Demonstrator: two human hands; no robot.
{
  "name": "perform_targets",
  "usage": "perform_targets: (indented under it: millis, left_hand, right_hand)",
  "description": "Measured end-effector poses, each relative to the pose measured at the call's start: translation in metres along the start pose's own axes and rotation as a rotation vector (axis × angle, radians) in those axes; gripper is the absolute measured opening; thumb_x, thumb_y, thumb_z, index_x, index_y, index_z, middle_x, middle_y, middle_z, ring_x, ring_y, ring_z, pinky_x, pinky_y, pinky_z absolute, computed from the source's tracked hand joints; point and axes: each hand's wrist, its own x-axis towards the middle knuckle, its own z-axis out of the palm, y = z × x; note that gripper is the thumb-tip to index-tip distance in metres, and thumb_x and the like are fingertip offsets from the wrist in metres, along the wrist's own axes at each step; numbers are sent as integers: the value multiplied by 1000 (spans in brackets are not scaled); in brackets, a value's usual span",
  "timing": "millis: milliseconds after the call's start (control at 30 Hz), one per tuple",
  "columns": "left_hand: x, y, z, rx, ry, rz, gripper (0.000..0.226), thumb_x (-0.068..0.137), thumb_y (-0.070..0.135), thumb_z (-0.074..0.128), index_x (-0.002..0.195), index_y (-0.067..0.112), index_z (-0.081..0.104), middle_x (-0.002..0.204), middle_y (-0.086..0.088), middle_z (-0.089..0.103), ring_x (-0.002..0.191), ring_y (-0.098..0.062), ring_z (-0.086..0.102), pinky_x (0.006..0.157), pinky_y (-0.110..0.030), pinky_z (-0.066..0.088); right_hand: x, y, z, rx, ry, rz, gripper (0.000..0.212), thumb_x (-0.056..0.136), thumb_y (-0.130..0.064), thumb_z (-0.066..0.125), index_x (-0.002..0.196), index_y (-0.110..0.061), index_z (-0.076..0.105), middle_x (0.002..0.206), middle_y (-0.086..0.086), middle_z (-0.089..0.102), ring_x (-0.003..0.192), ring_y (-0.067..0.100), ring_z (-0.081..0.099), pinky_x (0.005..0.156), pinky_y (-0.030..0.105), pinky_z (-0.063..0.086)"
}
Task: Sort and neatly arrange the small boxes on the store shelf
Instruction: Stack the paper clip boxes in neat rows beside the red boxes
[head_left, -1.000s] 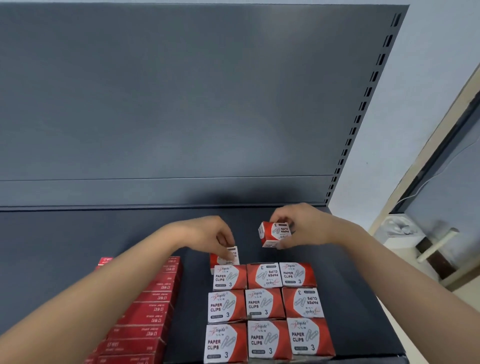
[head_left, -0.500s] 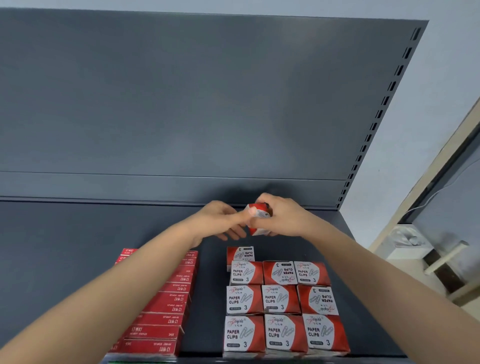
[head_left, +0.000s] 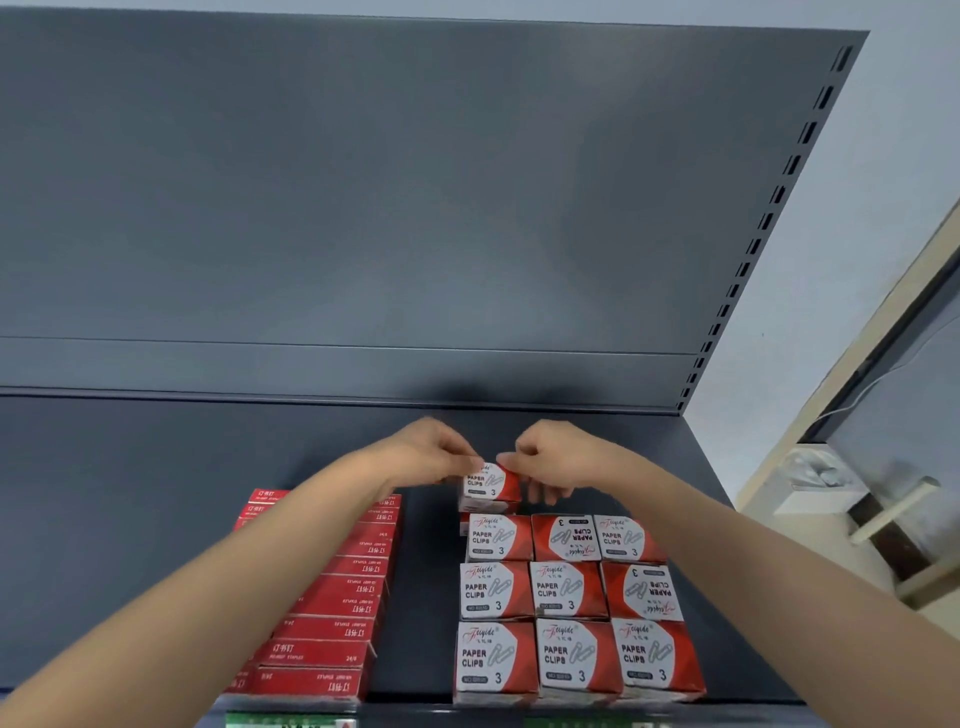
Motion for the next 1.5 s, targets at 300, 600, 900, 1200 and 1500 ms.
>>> perform_targets:
  millis: [300,600,900,1200,1500]
  left_hand:
    - [-10,2,12,-109,-13,-133,24,89,14,59,105,-2,67,102,-15,70,97,-25,68,90,-36,55]
    - [-13,8,24,-162,27,-156,24,90,14,59,102,-5,67,101,-15,71,92,-21,69,85,-32,56]
    - [-27,5,34,-271,137,-225,34,95,27,50,97,-3,65,106,-17,69,103,-27,65,93,-40,53]
    - [-30,10,40,-318,70,-236,32,96,23,47,105,-4,62,105,-13,70,96,-20,67,87,-31,54]
    - [-83,-21,67,-686,155,-275,62,85,67,36,136,31,39,126,16,52,114,-6,49,103,-28,29]
  right_hand:
    - [-8,-5,-1,-27,-102,-194,33,95,-29,48,120,-12,61,120,2,64,108,16,58,96,32,46]
    - [-15,1,-1,-39,-87,-183,31,96,-27,45,117,-10,62,117,4,65,106,18,59,95,33,47]
    - [-11,9,3,145,-47,-1,37,93,-36,50,113,-8,63,107,7,69,94,18,67,86,33,56]
    - [-12,6,3,253,-84,32,32,96,-25,48,117,-5,61,109,11,69,93,19,68,82,30,56]
    - [-101,79,25,897,498,128,42,94,-42,44,132,-23,47,131,-6,54,124,11,48,107,28,34]
